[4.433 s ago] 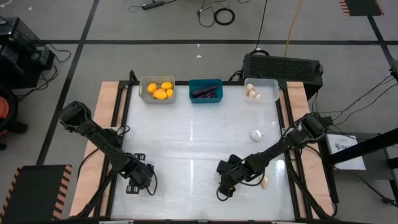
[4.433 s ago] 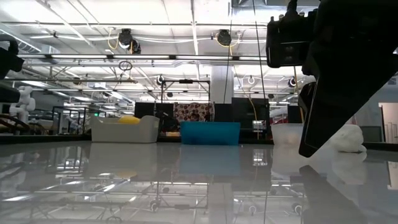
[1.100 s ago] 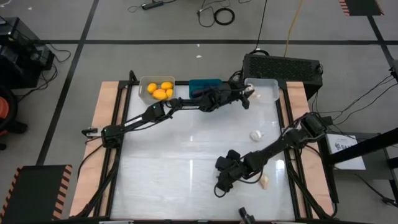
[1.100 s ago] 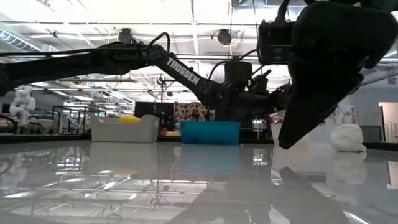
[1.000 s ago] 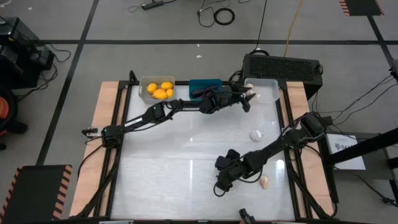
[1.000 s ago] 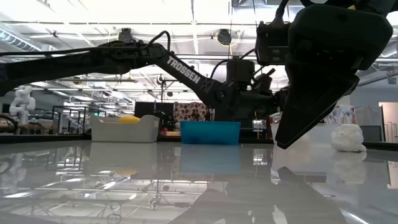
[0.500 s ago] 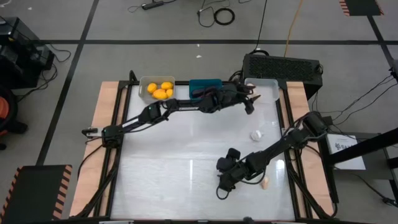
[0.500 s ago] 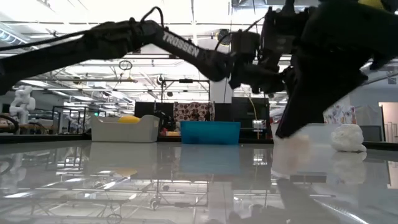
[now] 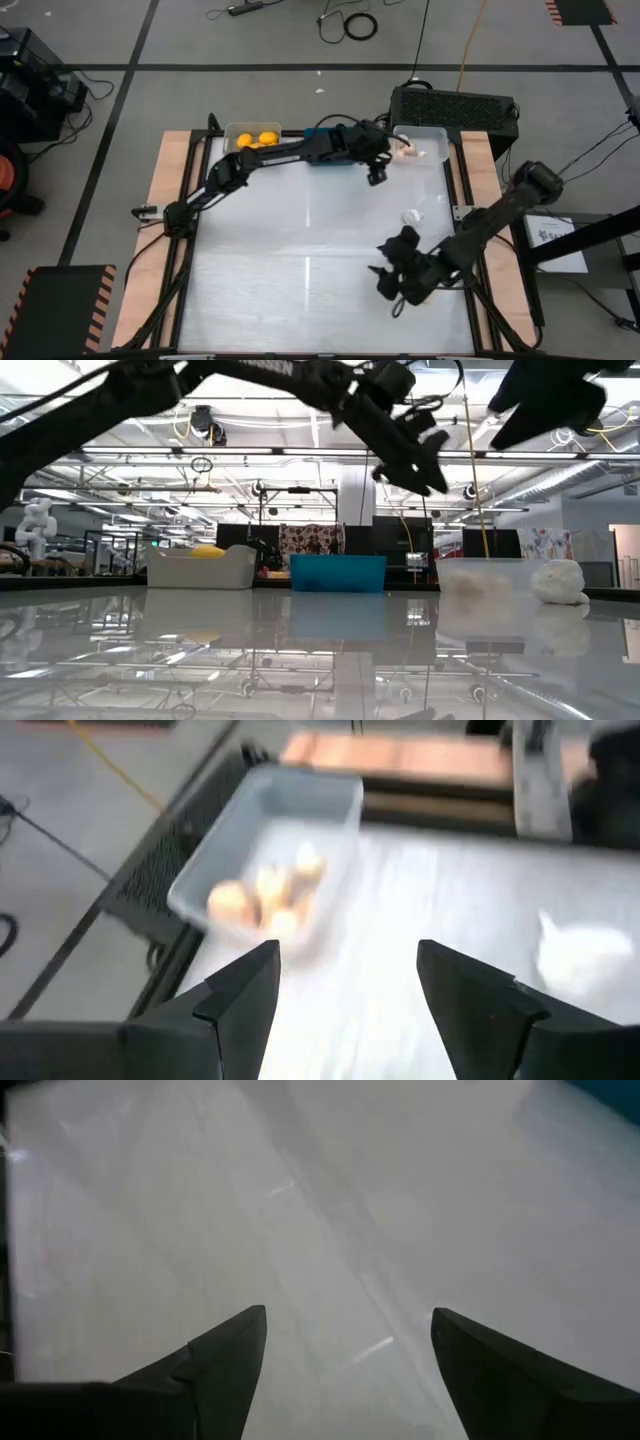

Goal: Sort produce into baskets
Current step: Put the top garlic into the transparent bin

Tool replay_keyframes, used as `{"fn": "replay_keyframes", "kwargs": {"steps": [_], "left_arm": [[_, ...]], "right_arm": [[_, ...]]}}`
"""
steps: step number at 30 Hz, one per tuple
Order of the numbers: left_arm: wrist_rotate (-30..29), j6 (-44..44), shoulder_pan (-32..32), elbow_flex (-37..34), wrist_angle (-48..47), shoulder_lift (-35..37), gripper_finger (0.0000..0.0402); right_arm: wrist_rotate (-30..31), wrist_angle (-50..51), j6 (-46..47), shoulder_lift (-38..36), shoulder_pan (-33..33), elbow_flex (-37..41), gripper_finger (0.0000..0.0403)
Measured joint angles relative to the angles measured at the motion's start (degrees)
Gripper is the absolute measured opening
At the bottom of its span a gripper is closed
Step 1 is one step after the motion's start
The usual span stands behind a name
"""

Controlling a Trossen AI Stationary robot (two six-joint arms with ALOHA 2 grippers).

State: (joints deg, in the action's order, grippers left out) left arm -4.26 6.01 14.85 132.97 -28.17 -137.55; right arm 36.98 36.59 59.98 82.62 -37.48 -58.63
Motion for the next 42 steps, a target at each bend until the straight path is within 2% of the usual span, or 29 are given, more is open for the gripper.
{"fn": "replay_keyframes", "kwargs": {"steps": [7,13,21,26,29,34,39,42], "left_arm": [[0.6,4.6,-1.6,0.0,-21.6,5.6,0.0245],[0.6,6.4,-4.5,-0.5,-39.3,8.6,0.0245],[3.8,6.6,-7.4,-3.8,-47.5,9.3,0.0244],[3.7,2.9,-8.3,-8.4,-53.6,11.8,0.0244],[3.0,1.8,-9.2,-14.5,-51.6,17.8,0.0244],[1.5,-1.1,-11.3,-29.5,-35.8,30.4,0.0244],[0.9,-2.2,-14.6,-49.4,-20.8,43.1,0.0244],[0.4,-5.4,-15.7,-62.2,-10.7,48.9,0.0244]], "right_arm": [[1.8,9.3,7.0,-6.8,-1.3,0.0,0.0277],[1.8,13.3,8.3,-10.0,-1.0,0.0,0.0277],[1.8,13.7,5.4,-10.2,-0.9,0.0,0.0277],[1.1,14.0,2.7,-10.2,-0.9,0.0,0.0277],[0.2,13.9,0.2,-10.2,-0.8,0.0,0.0277],[0.6,13.3,-3.1,-10.2,-0.6,0.0,0.0277],[-0.5,13.4,-2.8,-10.2,0.7,0.0,0.0277],[-4.5,14.1,-1.7,-10.2,2.2,0.0,0.0277]]}}
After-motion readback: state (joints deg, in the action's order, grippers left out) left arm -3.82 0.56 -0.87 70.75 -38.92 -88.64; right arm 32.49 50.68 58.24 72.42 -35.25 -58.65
